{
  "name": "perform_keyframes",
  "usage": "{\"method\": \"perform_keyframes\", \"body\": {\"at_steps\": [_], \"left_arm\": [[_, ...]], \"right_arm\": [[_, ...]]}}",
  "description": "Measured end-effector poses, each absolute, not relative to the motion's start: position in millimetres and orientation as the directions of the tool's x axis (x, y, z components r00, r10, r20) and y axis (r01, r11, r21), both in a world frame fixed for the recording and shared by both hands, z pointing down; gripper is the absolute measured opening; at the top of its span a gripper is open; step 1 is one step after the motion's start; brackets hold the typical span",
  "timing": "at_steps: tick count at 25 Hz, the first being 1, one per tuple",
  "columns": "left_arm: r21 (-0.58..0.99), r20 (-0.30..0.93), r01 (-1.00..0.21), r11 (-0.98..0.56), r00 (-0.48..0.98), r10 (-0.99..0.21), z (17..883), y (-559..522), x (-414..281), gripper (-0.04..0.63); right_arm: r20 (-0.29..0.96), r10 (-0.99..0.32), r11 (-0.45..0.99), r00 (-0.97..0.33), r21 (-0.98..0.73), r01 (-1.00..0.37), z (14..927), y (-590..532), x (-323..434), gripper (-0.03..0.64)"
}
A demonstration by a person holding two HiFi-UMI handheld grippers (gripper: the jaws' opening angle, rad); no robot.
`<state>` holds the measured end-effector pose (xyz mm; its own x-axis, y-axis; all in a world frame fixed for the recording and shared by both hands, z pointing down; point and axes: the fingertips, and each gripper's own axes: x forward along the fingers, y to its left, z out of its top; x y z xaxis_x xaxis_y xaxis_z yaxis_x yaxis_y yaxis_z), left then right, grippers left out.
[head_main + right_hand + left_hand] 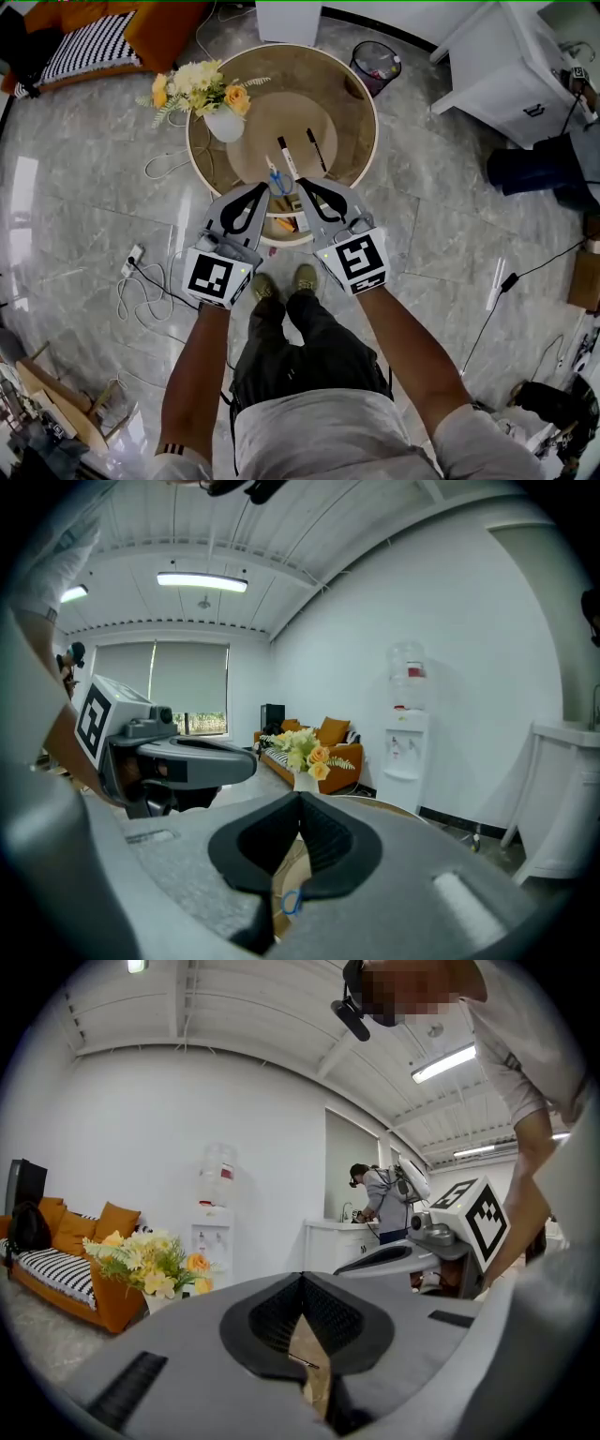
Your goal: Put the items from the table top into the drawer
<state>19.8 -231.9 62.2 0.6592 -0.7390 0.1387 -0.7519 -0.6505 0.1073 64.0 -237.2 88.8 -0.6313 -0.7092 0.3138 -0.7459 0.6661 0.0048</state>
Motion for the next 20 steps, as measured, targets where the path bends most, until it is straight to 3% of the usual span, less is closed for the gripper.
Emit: {"method": "perform_keyframes", "body": {"at_steps": [20], "left_arm": [[0.163,0.239,-0.687,-0.708,0.724,-0.647,197,-287,14,0.000]], "right_arm": [[0.487,-0.708,0.578,-0.510,-0.014,-0.816,233,-291,57,0.002]]}}
